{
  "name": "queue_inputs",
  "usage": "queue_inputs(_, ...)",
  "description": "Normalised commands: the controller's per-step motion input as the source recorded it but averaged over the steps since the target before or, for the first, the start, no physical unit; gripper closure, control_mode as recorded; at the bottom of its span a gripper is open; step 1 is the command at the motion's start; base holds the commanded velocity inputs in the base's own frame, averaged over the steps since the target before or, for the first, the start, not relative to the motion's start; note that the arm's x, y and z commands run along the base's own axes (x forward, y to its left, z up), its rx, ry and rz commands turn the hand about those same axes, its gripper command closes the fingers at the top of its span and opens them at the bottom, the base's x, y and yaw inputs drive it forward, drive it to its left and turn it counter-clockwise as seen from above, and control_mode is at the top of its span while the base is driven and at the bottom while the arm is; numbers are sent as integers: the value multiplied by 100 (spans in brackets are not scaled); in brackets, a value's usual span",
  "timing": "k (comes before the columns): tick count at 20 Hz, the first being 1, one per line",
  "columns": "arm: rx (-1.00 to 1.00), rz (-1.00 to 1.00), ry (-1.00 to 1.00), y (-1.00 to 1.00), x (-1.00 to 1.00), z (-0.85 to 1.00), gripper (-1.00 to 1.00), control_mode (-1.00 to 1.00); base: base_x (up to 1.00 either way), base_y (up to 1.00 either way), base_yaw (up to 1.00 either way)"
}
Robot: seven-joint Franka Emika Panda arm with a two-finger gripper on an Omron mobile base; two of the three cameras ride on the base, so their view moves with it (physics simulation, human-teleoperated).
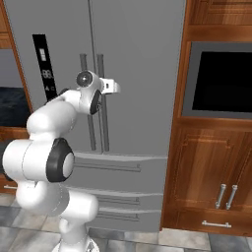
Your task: Retrieve the butter from the fridge and place it on a plate on the dining table. Then retrieve the butter knife by the fridge and place it near the plate.
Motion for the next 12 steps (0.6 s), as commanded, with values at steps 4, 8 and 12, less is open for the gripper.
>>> queue_inputs(4,0,-1,4,-2,-11,8,100,-100,0,0,0)
queue_inputs(8,8,-3,2,-42,-84,30,100,-100,0,0,0)
queue_inputs(12,24,6,3,-77,-100,54,100,-100,0,0,0)
